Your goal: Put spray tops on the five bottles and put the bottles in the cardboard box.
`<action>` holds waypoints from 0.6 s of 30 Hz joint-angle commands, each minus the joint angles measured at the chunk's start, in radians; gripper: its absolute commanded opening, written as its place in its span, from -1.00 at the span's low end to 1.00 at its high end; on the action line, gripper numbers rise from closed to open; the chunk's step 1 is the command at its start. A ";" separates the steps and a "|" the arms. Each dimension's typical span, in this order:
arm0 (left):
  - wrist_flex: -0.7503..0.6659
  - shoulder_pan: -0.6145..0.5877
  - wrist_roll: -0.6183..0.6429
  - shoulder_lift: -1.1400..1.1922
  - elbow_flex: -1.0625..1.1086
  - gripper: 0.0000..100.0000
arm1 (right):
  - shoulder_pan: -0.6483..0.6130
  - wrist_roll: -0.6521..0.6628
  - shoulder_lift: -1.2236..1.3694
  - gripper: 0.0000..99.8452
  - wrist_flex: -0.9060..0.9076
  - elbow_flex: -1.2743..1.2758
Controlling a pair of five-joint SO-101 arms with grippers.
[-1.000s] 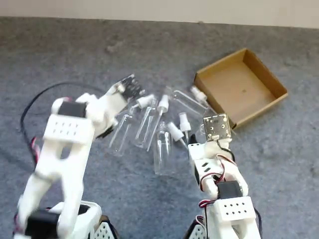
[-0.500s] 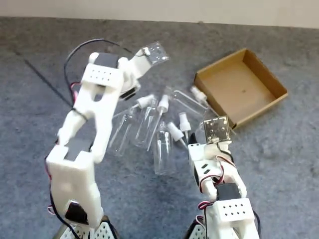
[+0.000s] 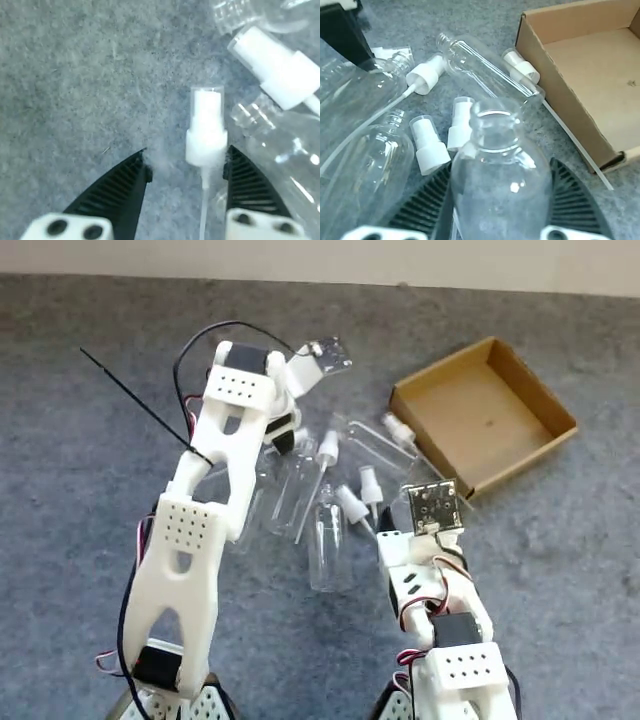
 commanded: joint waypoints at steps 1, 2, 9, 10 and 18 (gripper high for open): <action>0.028 0.027 -0.003 0.079 -0.173 -0.58 | -0.012 -0.003 -0.002 -0.57 -0.012 -0.002; 0.026 0.027 -0.005 0.102 -0.189 -0.58 | -0.012 -0.003 -0.002 -0.57 -0.012 -0.002; 0.063 0.022 -0.006 0.177 -0.283 -0.66 | -0.012 -0.003 -0.002 -0.57 -0.012 -0.002; 0.072 0.025 -0.008 0.179 -0.283 -0.71 | -0.012 -0.003 -0.002 -0.57 -0.012 -0.002; 0.083 0.024 -0.008 0.180 -0.278 -0.80 | -0.012 -0.003 -0.002 -0.57 -0.012 -0.002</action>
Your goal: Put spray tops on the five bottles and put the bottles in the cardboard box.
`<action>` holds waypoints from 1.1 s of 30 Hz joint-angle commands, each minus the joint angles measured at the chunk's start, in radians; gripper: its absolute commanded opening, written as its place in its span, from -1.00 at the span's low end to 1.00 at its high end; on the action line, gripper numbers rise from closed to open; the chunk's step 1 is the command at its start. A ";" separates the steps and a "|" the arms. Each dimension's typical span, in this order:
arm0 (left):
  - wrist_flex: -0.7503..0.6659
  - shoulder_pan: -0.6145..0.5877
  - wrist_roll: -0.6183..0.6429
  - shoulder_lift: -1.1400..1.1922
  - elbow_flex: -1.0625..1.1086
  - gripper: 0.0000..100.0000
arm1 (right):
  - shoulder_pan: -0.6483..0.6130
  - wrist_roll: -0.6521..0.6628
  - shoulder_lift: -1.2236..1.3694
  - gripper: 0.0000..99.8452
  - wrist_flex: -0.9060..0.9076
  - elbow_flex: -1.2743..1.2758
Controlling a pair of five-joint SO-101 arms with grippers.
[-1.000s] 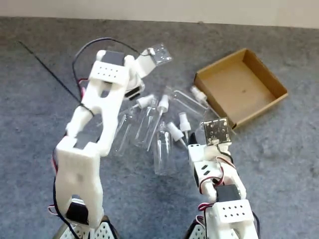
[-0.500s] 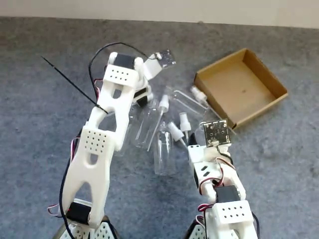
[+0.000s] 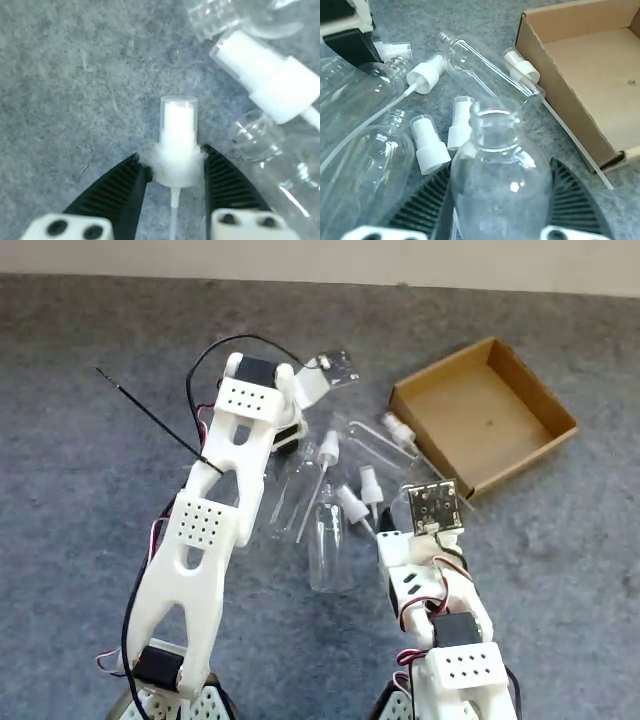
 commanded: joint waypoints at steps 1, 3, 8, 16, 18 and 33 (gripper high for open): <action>0.009 0.010 -0.008 -0.012 -0.041 -0.80 | -0.012 -0.003 -0.002 -0.57 -0.012 -0.002; 0.009 0.010 -0.008 -0.012 -0.041 -0.81 | -0.012 -0.003 -0.002 -0.57 -0.012 -0.002; 0.002 0.012 -0.008 -0.012 -0.041 -0.95 | -0.012 -0.003 -0.002 -0.57 -0.012 -0.002; 0.009 0.010 -0.008 -0.015 -0.048 -0.96 | -0.012 -0.003 -0.002 -0.57 -0.012 -0.002; 0.009 0.005 -0.008 -0.018 -0.048 -0.98 | -0.012 -0.003 -0.002 -0.57 -0.012 -0.002; 0.080 0.002 0.000 -0.168 -0.236 -0.99 | -0.093 -0.003 -0.002 -0.57 -0.013 0.007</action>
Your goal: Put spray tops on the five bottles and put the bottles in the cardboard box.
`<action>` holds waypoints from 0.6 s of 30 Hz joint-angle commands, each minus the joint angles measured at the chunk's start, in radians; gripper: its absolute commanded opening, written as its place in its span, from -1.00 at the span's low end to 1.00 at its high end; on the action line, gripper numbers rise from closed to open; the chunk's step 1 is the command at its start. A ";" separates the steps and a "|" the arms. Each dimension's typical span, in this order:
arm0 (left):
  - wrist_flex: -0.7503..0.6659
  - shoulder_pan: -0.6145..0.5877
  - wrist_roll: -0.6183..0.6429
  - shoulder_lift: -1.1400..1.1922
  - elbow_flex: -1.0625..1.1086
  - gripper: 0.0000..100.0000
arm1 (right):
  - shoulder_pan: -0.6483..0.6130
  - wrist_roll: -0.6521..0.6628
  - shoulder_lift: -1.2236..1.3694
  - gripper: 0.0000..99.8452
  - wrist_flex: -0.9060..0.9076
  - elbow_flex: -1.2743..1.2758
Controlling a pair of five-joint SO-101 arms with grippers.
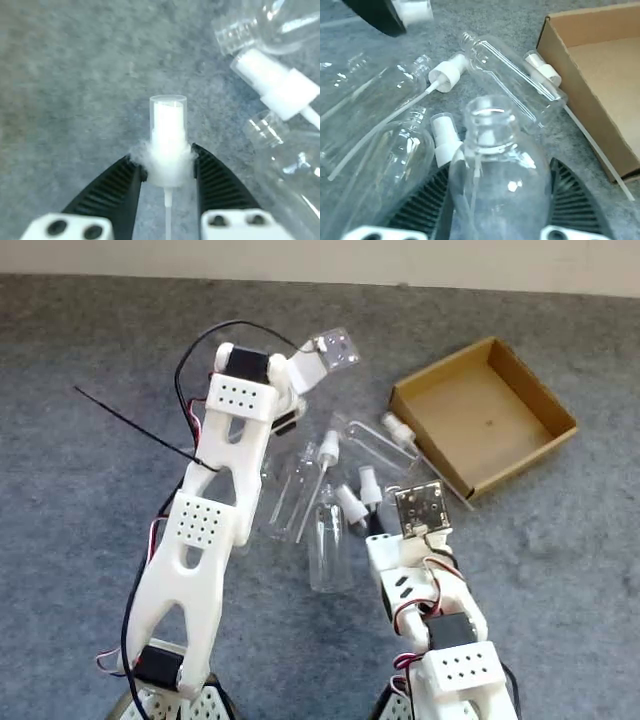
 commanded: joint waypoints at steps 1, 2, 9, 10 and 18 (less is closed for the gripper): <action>0.009 0.005 0.003 -0.183 -0.038 -0.99 | -0.022 -0.003 -0.002 -0.57 -0.013 0.007; 0.011 0.007 0.023 -0.211 -0.038 -0.99 | -0.022 -0.003 -0.002 -0.57 -0.013 0.007; 0.021 0.028 0.362 -0.363 -0.035 -0.99 | -0.024 -0.003 -0.002 -0.57 -0.013 0.007; 0.023 0.030 0.364 -0.378 -0.033 -0.99 | -0.024 -0.003 -0.002 -0.57 -0.013 0.007; 0.021 0.065 0.362 -0.668 0.346 -0.99 | -0.024 -0.003 -0.002 -0.57 -0.013 0.007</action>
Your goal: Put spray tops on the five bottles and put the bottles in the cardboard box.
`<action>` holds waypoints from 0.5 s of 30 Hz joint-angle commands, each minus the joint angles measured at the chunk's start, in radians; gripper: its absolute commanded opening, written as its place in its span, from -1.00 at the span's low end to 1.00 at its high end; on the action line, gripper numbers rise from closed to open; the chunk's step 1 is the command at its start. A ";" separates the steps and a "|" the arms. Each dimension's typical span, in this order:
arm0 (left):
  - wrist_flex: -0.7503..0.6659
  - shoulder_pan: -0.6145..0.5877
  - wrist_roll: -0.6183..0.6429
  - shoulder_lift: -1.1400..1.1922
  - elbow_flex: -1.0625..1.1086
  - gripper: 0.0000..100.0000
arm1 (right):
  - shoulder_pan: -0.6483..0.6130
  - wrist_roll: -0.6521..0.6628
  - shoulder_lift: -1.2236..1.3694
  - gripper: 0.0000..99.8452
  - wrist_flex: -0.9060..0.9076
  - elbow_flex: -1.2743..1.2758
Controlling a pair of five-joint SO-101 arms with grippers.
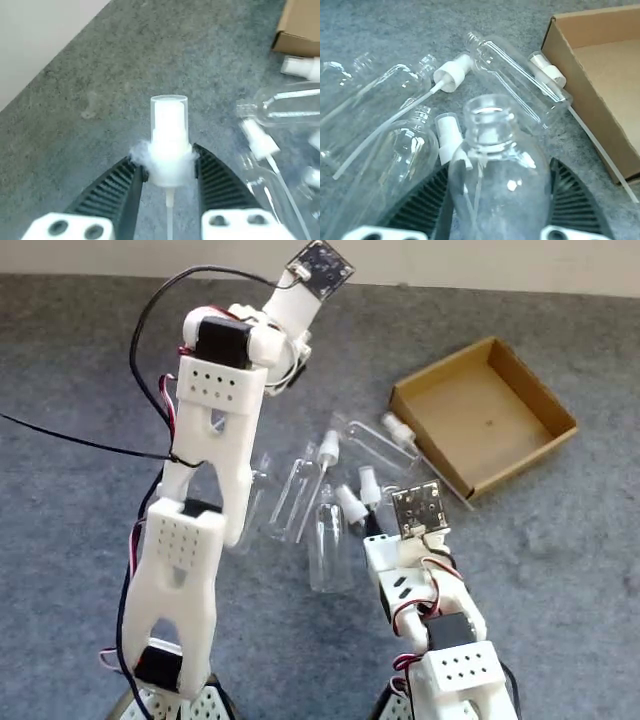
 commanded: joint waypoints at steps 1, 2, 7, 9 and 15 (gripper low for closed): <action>-0.002 0.036 0.011 -0.288 0.288 -0.99 | -0.015 -0.003 -0.002 -0.57 -0.013 0.007; -0.002 0.038 0.009 -0.340 0.349 -0.99 | -0.015 -0.003 -0.002 -0.57 -0.013 0.007; -0.003 0.036 0.009 -0.575 0.572 -0.99 | -0.015 -0.003 -0.002 -0.57 -0.013 0.007; -0.003 0.036 0.009 -0.662 0.636 -0.99 | -0.019 -0.003 -0.002 -0.57 -0.013 0.007; -0.003 0.031 0.009 -0.923 0.800 -0.99 | -0.087 -0.005 -0.002 -0.57 -0.013 0.007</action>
